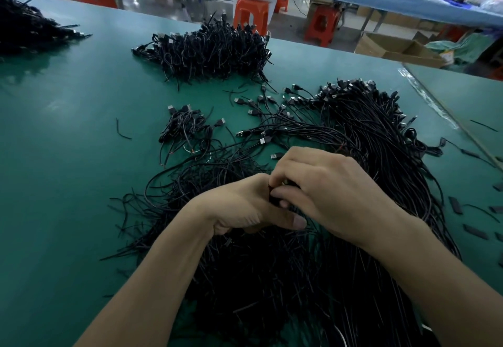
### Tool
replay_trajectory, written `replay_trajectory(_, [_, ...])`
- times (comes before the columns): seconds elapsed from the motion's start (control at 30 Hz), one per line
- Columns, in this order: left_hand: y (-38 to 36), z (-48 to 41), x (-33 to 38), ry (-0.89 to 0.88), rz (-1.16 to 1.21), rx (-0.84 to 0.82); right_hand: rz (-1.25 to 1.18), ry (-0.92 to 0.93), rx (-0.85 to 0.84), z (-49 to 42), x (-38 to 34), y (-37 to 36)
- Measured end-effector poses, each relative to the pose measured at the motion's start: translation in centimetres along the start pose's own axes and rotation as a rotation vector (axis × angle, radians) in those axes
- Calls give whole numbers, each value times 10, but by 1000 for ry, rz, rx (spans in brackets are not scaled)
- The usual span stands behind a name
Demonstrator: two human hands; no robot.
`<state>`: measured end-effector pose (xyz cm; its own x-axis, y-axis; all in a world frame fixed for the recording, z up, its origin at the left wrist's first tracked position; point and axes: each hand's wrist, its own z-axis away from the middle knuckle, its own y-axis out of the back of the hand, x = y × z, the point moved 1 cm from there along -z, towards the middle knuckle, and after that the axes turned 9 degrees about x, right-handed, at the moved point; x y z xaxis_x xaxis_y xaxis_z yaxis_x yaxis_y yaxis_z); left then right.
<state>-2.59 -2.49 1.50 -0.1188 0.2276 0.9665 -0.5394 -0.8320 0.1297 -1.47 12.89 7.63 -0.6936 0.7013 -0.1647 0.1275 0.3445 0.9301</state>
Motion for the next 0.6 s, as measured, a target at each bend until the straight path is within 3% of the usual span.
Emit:
replay_trajectory(0.23, [1,-3,-3,-15,21,18,184,153,-37,-2,-3,-4])
replay_trajectory(0.37, [2,-5,-5,-1,25,52,214,132,-5,0,-1,-10])
replay_trajectory(0.47, [3,-5,-4,-17,82,101,219,121,105,2,3,-13])
replay_trajectory(0.6, [5,-4,5,-2,396,131,142,31,303,1,8,-17])
